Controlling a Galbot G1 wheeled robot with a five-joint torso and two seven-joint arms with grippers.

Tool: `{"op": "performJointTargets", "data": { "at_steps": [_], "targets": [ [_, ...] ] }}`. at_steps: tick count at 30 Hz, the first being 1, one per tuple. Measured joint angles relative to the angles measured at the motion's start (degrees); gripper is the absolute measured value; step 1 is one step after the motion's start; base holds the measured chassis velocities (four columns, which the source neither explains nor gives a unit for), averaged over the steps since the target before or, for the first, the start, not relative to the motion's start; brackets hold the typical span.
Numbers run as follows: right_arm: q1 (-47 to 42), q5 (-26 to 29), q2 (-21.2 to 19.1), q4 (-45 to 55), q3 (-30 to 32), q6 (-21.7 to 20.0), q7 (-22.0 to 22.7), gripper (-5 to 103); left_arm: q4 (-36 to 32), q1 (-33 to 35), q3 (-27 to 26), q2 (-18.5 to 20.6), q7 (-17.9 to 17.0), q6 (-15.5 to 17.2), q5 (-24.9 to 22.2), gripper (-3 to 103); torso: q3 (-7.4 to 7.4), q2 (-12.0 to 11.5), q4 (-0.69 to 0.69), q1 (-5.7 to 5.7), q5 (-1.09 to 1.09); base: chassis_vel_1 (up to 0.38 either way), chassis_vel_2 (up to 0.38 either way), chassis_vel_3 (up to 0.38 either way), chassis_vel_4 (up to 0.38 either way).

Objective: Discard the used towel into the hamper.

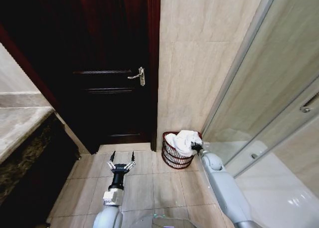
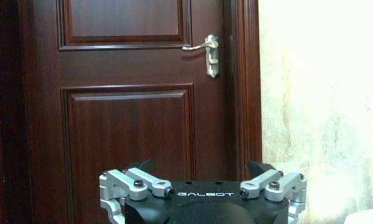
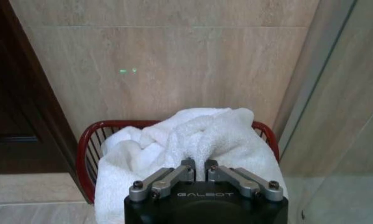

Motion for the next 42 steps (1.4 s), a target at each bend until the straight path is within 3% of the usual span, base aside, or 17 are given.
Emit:
{"op": "performJointTargets", "data": {
  "at_steps": [10, 14, 21, 42],
  "targets": [
    [0.08, 0.12, 0.32, 0.21, -0.54, 0.69, 0.06, 7, 0.32, -0.55, 0.33, -0.08, 0.29, 0.38, -0.46, 100, 0.0, 0.0, 0.0, 0.0, 0.0, 0.0, 0.0, 0.0, 0.0],
    [-0.26, -0.08, 0.4, -0.04, -0.63, 3.32, -0.11, 7, 0.9, -0.73, 0.46, -0.17, 0.44, 0.32, -0.51, 100, -0.16, -0.38, 0.01, -0.15, 0.0, 0.0, 0.0, 0.0, 0.0],
    [-0.49, -0.81, 0.63, -0.58, -0.54, 6.23, -0.61, 7, 1.63, -1.68, 0.65, -0.08, 0.5, 0.39, -0.33, 100, -1.33, -2.42, 0.0, -1.1, 0.0, 0.0, 0.0, 0.0, 0.0],
    [-0.13, -1.06, 1.66, -0.3, -0.97, 6.58, -0.11, 7, 2.62, -2.33, 0.4, 0.25, 1.07, 0.4, -0.46, 100, -4.68, -8.37, 0.0, -3.68, 0.0, 0.0, 0.0, 0.0, 0.0]
  ]
}}
